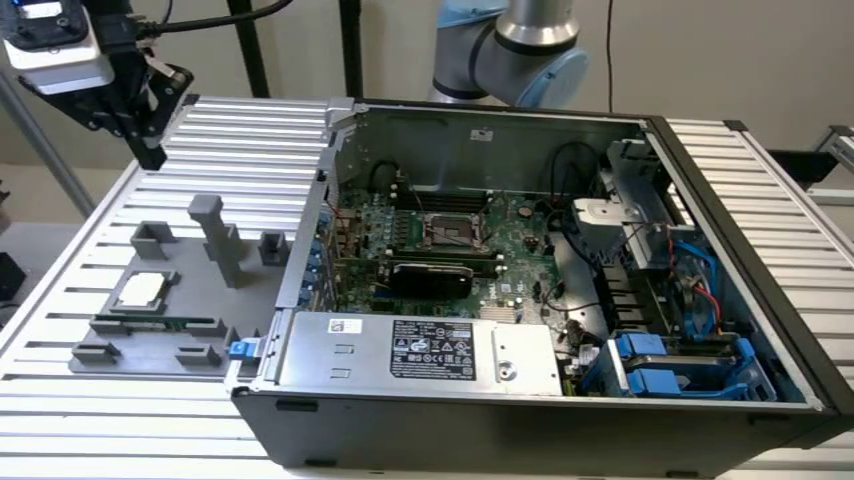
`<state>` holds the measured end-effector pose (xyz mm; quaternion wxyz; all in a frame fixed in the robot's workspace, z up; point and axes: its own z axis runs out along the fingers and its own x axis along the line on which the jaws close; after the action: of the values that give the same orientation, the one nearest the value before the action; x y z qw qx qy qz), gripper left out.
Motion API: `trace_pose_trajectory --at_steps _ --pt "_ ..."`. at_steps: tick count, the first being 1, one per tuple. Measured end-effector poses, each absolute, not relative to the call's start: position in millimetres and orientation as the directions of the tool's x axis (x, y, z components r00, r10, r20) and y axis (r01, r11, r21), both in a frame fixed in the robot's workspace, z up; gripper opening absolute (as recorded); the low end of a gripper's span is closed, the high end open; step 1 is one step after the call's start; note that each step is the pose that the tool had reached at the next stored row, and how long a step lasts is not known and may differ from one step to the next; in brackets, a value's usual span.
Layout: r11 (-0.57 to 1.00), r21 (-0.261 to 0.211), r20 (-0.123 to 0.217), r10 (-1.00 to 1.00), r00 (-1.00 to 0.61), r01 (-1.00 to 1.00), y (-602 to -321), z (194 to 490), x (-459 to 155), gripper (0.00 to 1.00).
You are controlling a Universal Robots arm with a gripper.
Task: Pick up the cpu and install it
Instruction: 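Reach for the cpu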
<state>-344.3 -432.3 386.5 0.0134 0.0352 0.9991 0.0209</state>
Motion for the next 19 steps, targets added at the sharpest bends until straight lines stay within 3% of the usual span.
trace_pose_trajectory --at_steps 19 --pt "0.997 0.038 -0.026 0.071 -0.997 0.07 -432 353 -427 0.11"
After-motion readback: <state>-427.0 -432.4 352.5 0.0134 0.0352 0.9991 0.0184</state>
